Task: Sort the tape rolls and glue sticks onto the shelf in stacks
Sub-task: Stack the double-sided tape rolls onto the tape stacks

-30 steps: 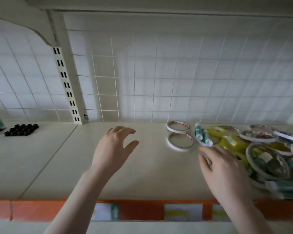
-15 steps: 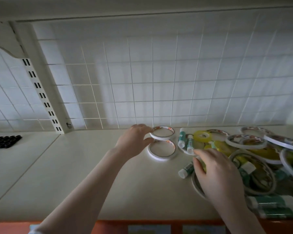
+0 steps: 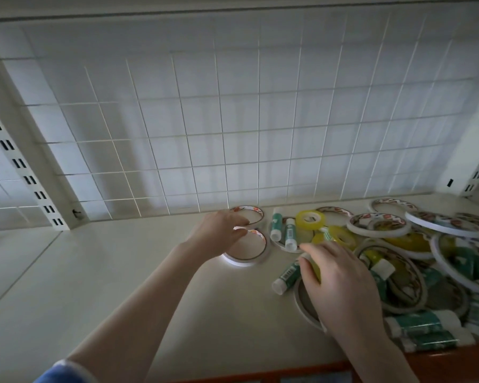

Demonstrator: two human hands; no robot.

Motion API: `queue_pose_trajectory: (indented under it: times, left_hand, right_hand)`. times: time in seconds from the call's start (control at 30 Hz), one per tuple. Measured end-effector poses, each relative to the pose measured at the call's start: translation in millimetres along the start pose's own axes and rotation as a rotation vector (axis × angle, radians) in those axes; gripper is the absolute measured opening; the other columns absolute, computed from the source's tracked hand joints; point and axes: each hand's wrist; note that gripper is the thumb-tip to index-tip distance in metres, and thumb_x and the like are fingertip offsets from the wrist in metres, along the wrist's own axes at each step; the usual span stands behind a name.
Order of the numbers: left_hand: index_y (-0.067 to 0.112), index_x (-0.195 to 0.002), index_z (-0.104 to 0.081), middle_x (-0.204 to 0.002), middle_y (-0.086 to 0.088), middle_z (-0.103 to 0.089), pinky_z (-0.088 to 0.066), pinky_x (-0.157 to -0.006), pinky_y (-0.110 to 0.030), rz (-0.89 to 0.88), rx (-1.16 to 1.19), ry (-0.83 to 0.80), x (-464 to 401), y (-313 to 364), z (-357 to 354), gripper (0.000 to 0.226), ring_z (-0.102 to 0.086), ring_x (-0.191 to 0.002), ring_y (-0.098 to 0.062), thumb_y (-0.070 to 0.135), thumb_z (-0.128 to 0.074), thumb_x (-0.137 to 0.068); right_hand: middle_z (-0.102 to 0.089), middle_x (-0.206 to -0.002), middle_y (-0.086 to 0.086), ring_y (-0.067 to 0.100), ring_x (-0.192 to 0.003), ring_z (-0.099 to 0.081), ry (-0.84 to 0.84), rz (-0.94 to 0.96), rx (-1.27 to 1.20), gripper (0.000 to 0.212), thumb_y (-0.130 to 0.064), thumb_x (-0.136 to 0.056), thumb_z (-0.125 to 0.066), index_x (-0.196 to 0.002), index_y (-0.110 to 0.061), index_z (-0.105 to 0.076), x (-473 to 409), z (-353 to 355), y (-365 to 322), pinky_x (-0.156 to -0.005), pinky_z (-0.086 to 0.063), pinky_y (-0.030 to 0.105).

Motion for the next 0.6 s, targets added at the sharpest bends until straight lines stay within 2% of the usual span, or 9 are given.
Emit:
queue_pose_trajectory:
  times: [0.33, 0.53, 0.6]
  left_hand:
    - [0.022, -0.092, -0.069, -0.085, 0.003, -0.067, -0.044, -0.072, -0.030, -0.030, -0.015, 0.102, 5.6, -7.7, 3.7, 0.016, -0.058, -0.081, -0.021, 0.033, -0.056, -0.090]
    - [0.027, -0.092, -0.069, -0.084, 0.004, -0.069, -0.047, -0.072, -0.033, 0.005, -0.016, 0.205, 26.1, -20.5, 24.5, 0.012, -0.060, -0.081, -0.022, 0.030, -0.059, -0.088]
    - [0.027, -0.092, -0.069, -0.085, 0.005, -0.069, -0.047, -0.072, -0.034, 0.037, -0.018, 0.234, 38.7, -28.6, 33.7, 0.011, -0.060, -0.083, -0.022, 0.029, -0.059, -0.088]
  right_hand:
    - [-0.062, -0.068, 0.003, 0.021, -0.058, -0.059, 0.035, 0.035, 0.017, 0.024, -0.006, -0.064, -0.080, -0.087, -0.006, -0.072, -3.5, -0.9, -3.2, -0.049, -0.042, 0.024]
    - [-0.064, -0.068, 0.001, 0.021, -0.059, -0.059, 0.025, 0.095, 0.007, 0.021, -0.008, -0.065, -0.079, -0.085, -0.009, -0.071, -14.7, -4.4, -20.0, -0.050, -0.046, 0.027]
    - [-0.062, -0.066, 0.001, 0.022, -0.059, -0.059, 0.009, 0.119, 0.003, 0.016, -0.010, -0.065, -0.080, -0.078, -0.011, -0.070, -18.5, -7.9, -29.8, -0.049, -0.047, 0.030]
Point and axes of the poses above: each hand's wrist, its own x-axis away from the middle knuckle, its own z-axis out of the back of the hand, y = z × x
